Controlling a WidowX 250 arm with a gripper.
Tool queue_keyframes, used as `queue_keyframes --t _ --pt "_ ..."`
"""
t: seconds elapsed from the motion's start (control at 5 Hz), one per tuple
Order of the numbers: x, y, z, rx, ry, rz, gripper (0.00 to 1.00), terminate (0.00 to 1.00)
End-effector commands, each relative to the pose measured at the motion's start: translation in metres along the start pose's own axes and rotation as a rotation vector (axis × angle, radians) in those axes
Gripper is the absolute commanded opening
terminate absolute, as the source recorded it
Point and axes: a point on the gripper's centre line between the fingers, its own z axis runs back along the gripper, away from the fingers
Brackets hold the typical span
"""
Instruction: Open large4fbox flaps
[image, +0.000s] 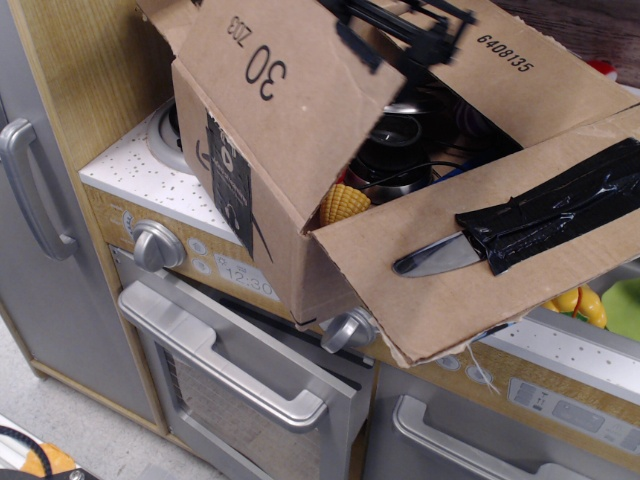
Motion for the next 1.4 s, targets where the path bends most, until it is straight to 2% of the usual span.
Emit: queue_keyframes --t 0.0,0.2,0.4,0.8,1.0,1.2 --pt "-0.037 0.031 0.017 0.039 -0.069 0.036 1.0 0.0" --pt "-0.056 0.044 0.002 0.019 -0.096 0.066 1.0 0.0" --pt "-0.068 0.057 -0.024 -0.041 -0.152 0.079 1.0 0.0" --pt "-0.065 0.065 -0.062 -0.185 -0.277 0.082 1.0 0.0" --pt "-0.06 0.063 -0.075 -0.208 -0.332 0.081 1.0 0.0" --pt "-0.052 0.059 -0.077 -0.23 -0.339 0.084 1.0 1.0"
